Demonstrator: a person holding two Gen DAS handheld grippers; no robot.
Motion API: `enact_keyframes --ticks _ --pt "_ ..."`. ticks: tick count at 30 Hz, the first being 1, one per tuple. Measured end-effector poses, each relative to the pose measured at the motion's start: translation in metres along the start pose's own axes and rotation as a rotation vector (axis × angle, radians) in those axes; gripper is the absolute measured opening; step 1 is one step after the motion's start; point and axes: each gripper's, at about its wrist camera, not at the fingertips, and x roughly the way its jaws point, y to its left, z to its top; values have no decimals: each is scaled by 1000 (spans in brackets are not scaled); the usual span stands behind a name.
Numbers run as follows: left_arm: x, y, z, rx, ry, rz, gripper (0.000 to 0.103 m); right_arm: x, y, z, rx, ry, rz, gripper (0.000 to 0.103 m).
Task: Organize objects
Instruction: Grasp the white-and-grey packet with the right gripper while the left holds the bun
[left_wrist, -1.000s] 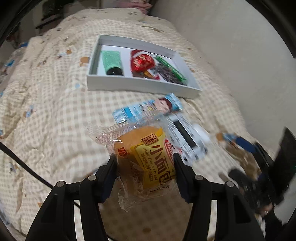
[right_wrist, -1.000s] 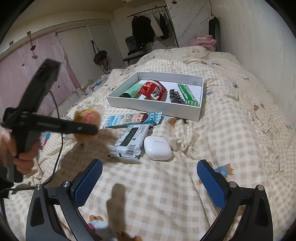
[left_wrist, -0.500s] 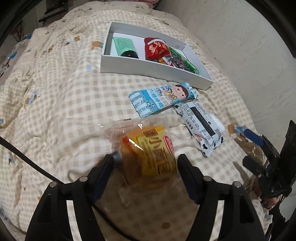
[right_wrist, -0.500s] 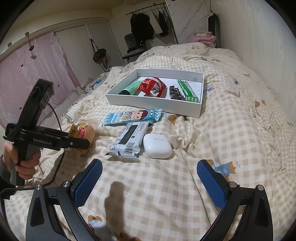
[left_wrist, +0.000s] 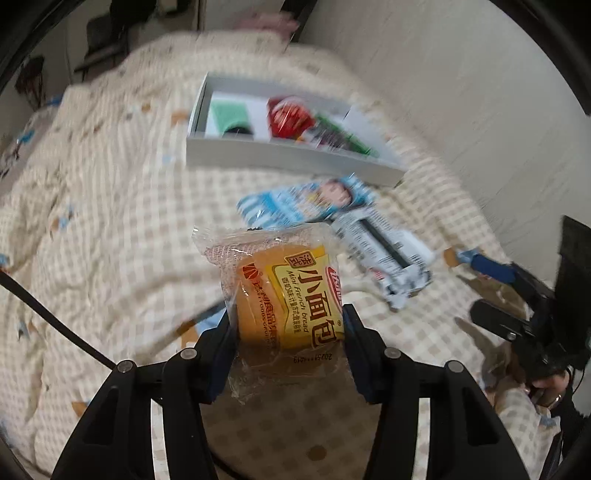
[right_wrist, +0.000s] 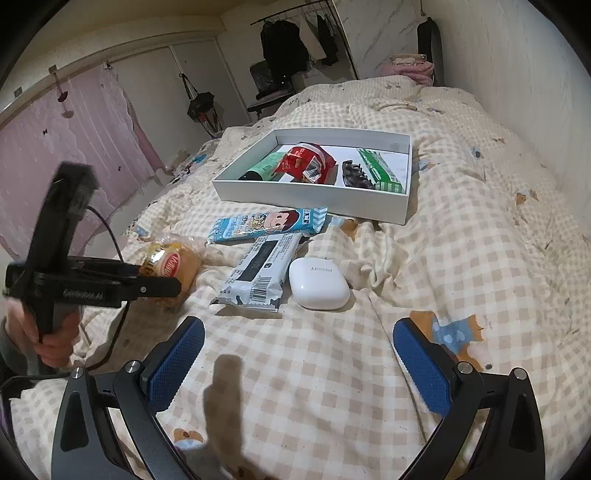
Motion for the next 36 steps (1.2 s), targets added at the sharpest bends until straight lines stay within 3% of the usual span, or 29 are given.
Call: enact_keyframes --ticks 5,8,12,14,25,30,36 --pt "-28 -7 -11 35 -192 -28 58 -4 -2 -1 10 -14 12 103" --pt "-33 -9 -15 36 -227 -21 58 -10 -2 0 19 -44 28 101" --pt "-28 -10 -19 21 -238 -8 58 -21 -7 1 52 -95 30 91" --pt "-24 -11 -23 6 -242 25 58 -19 -6 1 69 -81 -7 63" --pt "-10 -2 -25 -36 -166 -26 58 -6 0 4 61 31 29 54" --pt "-13 2 -26 -59 -182 -27 58 -5 0 28 28 61 61 54" --pt "-12 6 -26 -78 -175 -27 58 34 -20 69 160 223 110 54"
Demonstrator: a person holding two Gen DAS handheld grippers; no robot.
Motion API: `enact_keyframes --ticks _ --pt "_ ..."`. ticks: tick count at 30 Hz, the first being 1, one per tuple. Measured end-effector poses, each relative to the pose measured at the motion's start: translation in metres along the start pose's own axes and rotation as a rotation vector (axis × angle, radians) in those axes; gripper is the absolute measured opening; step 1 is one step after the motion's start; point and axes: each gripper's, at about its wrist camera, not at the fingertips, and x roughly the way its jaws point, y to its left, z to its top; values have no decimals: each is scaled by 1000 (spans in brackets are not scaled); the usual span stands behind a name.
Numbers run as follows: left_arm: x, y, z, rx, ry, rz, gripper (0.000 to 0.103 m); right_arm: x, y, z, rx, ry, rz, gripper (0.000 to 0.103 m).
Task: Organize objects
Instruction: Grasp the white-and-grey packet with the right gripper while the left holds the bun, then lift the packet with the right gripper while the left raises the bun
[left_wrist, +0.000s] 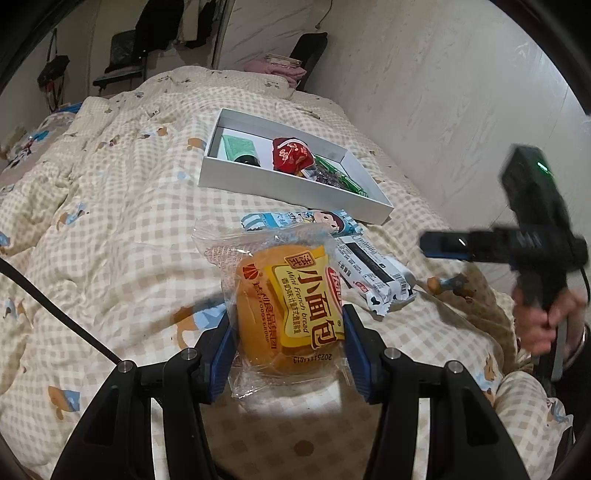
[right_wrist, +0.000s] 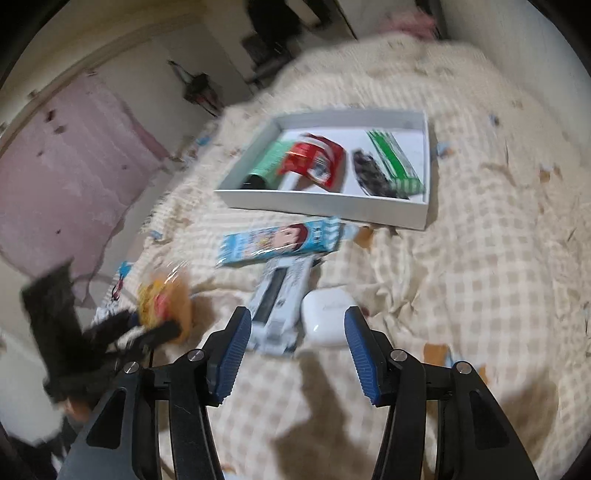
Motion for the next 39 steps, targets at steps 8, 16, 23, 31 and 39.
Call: enact_keyframes --ticks 8,16,23,31,39 --pt "1 0 0 2 4 16 58 34 28 14 -35 147 -19 54" --pt "-1 2 0 -7 -2 26 58 62 59 4 -129 230 -200 54" --pt "0 2 -1 -9 1 29 58 59 55 4 -138 228 -231 47" --pt "1 1 0 -5 8 43 58 7 42 -22 -183 216 -161 47" --pt "1 -3 -2 13 7 54 58 -2 19 -48 -224 232 -246 48"
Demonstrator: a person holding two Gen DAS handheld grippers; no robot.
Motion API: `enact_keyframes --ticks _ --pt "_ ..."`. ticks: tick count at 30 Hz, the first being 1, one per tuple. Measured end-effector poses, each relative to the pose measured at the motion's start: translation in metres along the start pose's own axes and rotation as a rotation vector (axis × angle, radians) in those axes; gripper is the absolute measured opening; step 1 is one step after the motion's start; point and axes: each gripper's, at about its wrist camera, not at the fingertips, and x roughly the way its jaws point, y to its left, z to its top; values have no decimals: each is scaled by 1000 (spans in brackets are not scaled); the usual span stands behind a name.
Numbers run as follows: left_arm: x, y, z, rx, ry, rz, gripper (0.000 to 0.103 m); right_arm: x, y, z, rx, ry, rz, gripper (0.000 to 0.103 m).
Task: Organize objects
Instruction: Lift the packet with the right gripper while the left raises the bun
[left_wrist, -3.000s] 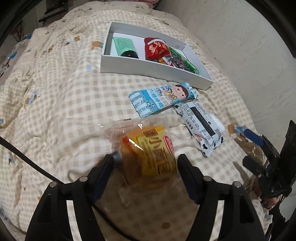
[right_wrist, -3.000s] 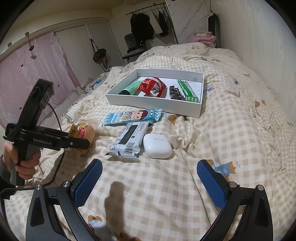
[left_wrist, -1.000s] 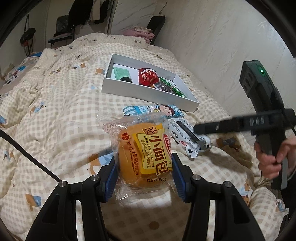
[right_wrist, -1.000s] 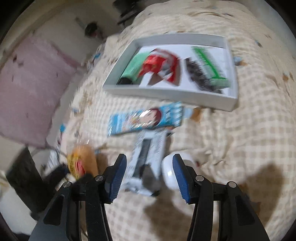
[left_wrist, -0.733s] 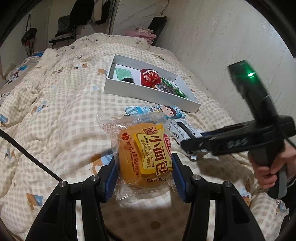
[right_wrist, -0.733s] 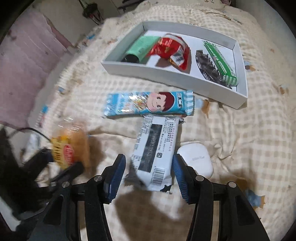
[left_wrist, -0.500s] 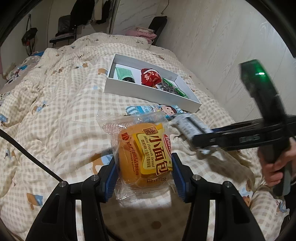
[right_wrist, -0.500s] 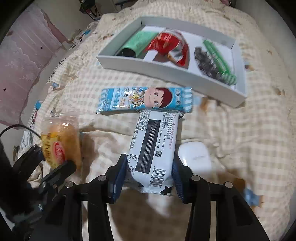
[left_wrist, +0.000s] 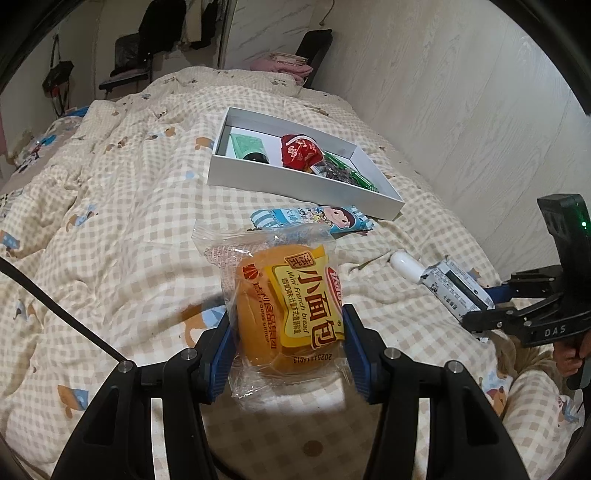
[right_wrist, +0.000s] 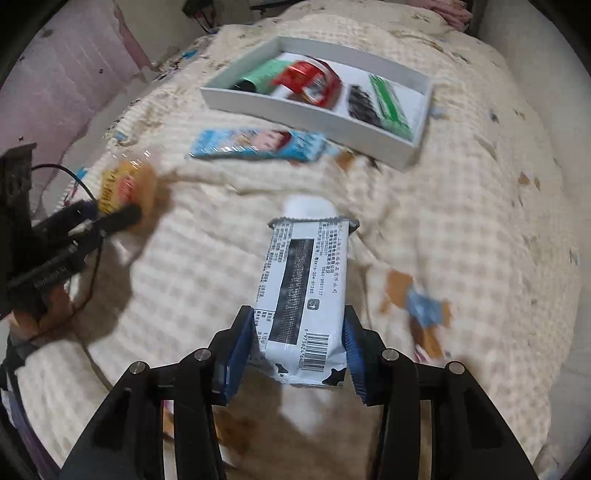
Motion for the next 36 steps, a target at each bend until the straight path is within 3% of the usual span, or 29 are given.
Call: enact_keyframes --ticks 9,16,19,24,30,36 --pt "-2 -1 2 7 -13 -8 58 3 -13 8 79 0 27 54" --pt "-2 0 2 -3 -10 -10 58 -1 -63 5 402 -23 241 47" --pt "-3 0 2 0 -14 -9 58 -21 -63 6 401 -105 239 47" --pt "-9 0 4 -2 -36 -28 58 -43 -46 3 362 -210 334 47" --pt "-28 -1 4 2 -114 -50 58 -33 -29 -2 306 -232 352 47" --pt "-40 -5 -11 -19 -133 72 58 -29 -24 -13 288 -214 333 47"
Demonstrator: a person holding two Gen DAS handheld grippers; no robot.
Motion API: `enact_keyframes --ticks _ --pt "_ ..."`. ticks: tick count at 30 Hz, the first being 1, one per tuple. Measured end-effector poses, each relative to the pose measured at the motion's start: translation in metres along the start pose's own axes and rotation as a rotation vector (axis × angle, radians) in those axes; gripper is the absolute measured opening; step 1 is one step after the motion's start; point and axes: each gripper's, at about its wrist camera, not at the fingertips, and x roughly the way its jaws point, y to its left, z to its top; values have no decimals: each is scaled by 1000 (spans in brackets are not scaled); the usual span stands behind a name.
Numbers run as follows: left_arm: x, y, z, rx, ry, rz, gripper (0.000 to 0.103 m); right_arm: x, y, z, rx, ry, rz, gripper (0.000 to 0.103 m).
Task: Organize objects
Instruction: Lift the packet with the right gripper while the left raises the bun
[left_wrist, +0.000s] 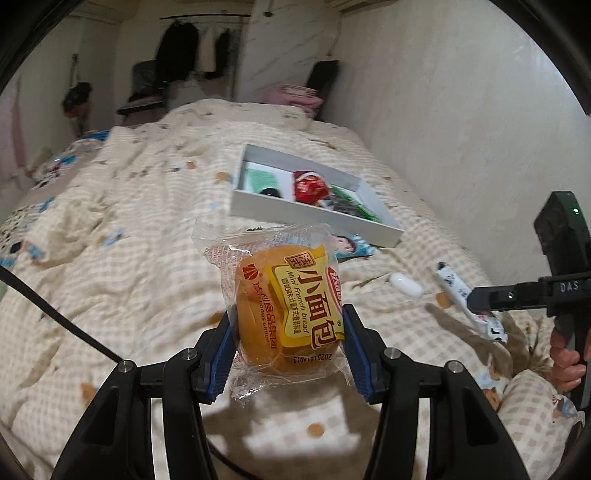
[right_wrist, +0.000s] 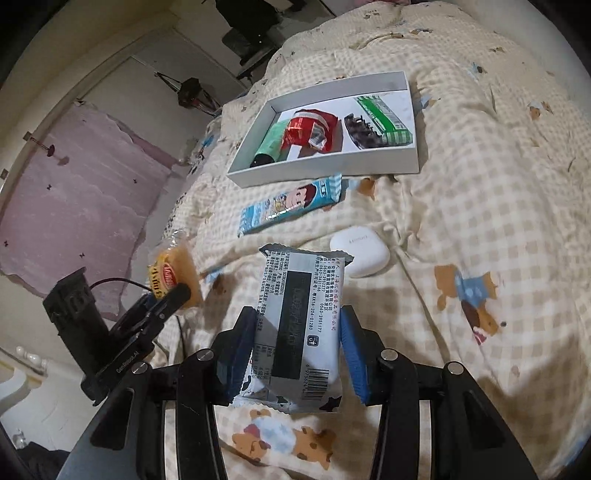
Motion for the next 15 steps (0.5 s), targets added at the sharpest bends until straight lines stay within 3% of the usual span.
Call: enact_keyframes --ticks 10,15 --pt "-1 3 -5 -32 -1 48 58 3 5 -7 -42 10 -8 47" --pt "-2 10 3 -55 1 29 58 3 10 -10 -59 5 0 47"
